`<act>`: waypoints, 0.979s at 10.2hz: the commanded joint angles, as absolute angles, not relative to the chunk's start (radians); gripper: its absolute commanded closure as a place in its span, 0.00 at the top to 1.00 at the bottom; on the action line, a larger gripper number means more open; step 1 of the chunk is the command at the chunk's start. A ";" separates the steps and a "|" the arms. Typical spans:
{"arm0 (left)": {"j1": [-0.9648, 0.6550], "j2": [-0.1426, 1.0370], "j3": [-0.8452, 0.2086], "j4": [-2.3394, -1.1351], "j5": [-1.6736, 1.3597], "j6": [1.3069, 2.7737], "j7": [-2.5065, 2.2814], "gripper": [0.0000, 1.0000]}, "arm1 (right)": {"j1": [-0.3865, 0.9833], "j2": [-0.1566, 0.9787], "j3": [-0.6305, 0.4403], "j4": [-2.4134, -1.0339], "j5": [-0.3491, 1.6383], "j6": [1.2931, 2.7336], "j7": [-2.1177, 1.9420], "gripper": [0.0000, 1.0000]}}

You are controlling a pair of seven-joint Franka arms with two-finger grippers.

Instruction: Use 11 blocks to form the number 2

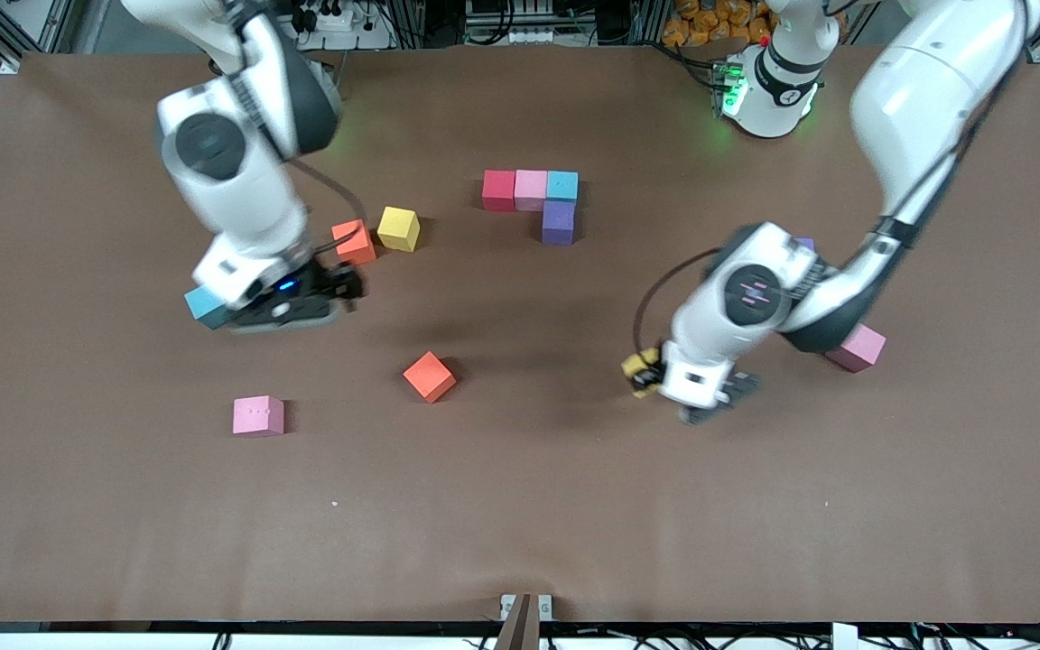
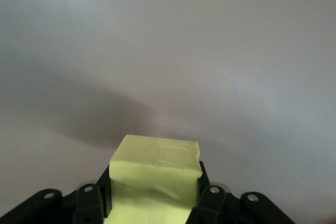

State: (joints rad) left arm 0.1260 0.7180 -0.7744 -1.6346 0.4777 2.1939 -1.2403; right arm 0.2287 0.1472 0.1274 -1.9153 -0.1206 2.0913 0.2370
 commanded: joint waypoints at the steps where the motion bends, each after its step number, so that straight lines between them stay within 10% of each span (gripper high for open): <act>1: 0.008 0.701 -0.779 -1.646 0.515 2.183 -1.342 0.00 | 0.113 0.179 0.149 -1.939 -0.133 2.124 0.039 1.00; 10: -0.054 0.689 -0.845 -1.989 0.857 2.384 -1.600 0.00 | -0.049 0.478 0.141 -1.801 -0.179 2.393 -0.836 1.00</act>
